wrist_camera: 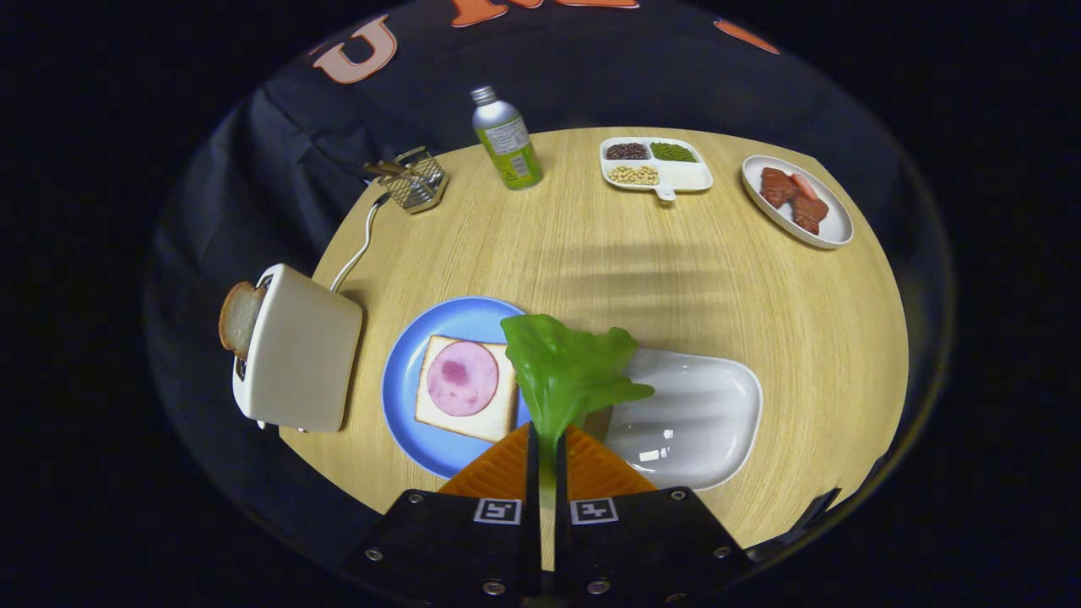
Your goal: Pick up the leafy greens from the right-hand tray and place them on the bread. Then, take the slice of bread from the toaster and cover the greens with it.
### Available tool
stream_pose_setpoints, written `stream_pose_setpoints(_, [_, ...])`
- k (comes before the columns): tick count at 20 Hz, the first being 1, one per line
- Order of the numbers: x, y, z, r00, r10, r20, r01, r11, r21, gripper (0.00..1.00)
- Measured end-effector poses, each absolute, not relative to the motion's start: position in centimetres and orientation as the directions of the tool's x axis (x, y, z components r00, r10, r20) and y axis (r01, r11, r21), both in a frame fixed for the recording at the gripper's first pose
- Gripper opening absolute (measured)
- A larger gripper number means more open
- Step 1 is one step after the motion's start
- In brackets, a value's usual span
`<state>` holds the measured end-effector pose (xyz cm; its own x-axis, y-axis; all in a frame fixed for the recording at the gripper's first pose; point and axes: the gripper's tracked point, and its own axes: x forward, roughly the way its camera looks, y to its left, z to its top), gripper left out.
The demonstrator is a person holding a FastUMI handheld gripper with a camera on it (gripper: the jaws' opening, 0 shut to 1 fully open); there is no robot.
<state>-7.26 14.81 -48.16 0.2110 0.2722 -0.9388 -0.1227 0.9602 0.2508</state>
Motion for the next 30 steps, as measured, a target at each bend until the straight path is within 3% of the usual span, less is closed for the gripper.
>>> stream_pose_setpoints(15, [-5.9, 24.3, -49.8, 0.179, 0.385, -0.905, -0.18, 0.917, 0.355, 0.08])
stream_pose_setpoints(23, [-4.9, 23.7, -49.9, 0.204, 0.327, -0.923, -0.183, 0.939, 0.292, 0.23])
stream_pose_setpoints(30, [-3.7, 25.0, -45.8, 0.25, 0.339, -0.907, -0.216, 0.933, 0.289, 0.41])
